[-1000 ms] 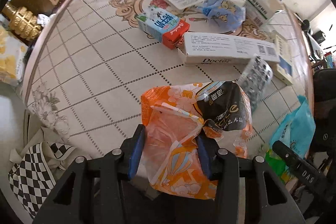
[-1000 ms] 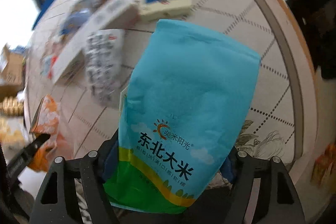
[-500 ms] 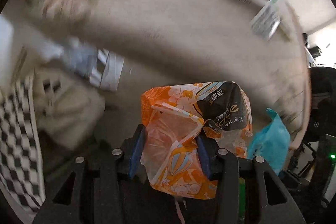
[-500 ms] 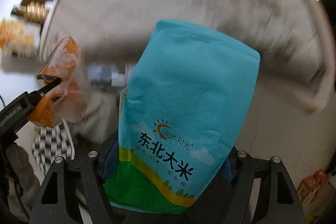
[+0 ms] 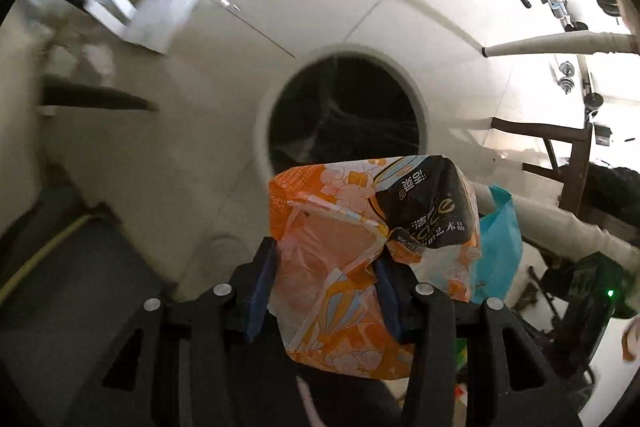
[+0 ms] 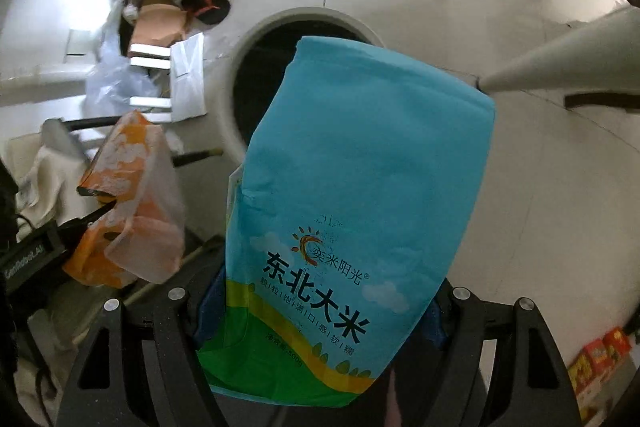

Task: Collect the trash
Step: 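Carry both bags over the trash bin and open both grippers to drop them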

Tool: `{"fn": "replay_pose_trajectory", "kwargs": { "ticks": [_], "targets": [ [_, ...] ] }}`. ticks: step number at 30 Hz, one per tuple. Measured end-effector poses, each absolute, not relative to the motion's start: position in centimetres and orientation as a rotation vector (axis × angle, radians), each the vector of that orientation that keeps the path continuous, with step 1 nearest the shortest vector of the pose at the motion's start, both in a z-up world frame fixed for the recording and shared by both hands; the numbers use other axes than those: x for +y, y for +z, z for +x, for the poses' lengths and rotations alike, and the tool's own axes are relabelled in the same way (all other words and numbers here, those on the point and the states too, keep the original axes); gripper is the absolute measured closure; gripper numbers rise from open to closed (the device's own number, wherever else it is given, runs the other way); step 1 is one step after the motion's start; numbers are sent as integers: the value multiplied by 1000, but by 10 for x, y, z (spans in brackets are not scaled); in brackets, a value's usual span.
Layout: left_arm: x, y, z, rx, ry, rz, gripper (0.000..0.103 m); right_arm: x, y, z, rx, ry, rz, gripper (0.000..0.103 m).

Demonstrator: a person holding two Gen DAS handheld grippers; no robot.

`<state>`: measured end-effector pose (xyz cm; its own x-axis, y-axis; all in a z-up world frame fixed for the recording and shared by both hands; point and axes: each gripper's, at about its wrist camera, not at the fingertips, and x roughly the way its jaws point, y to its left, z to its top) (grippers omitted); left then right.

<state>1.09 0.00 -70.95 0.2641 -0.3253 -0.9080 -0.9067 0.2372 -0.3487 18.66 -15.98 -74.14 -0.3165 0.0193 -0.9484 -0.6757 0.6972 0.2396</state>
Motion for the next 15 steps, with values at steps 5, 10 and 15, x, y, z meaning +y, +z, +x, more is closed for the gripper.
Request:
{"fn": "replay_pose_trajectory", "kwargs": {
  "ticks": [5, 10, 15],
  "targets": [
    [16, -771, 39, 1306, 550, -1335, 49, -149, -806, 210, 1749, 791, -531, 22],
    [24, -775, 33, 1283, 594, -1314, 7, -127, -843, 226, 1752, 821, -496, 12],
    [19, -757, 14, 1339, 722, -1182, 6, -112, -845, 223, 1728, 844, -497, 0]
  ]
}}
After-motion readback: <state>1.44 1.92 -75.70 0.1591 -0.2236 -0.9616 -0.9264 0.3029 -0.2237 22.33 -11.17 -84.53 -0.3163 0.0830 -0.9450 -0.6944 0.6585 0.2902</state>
